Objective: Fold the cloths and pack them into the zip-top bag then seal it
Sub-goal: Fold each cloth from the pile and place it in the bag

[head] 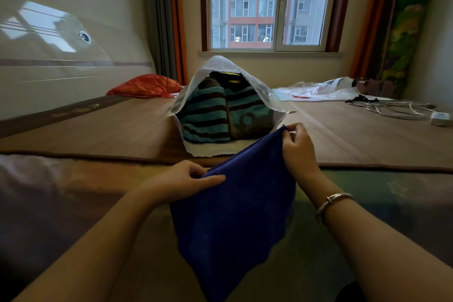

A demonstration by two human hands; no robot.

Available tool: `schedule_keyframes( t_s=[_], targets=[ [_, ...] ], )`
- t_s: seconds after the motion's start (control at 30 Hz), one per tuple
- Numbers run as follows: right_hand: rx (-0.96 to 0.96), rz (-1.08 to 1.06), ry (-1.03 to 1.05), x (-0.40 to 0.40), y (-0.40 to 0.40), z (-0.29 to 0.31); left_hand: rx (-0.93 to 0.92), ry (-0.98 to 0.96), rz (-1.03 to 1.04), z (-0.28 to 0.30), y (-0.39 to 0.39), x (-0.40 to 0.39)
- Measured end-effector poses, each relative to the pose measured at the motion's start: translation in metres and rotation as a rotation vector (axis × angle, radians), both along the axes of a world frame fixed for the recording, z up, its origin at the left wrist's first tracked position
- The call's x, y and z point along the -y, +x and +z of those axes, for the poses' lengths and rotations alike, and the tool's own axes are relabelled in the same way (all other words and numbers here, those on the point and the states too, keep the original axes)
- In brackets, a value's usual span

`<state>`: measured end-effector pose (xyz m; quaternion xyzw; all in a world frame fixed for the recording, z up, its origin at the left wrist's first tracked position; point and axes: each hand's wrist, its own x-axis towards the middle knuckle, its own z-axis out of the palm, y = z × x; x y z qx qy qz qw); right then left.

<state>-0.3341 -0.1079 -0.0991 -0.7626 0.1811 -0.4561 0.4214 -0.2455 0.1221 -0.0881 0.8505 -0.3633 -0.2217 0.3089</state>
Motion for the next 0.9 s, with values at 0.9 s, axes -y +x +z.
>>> schedule_keyframes(
  t_s=[0.9],
  targets=[
    [0.051, -0.022, -0.334, 0.001, -0.041, 0.004, 0.532, -0.09, 0.049, 0.005, 0.009, -0.026]
  ],
)
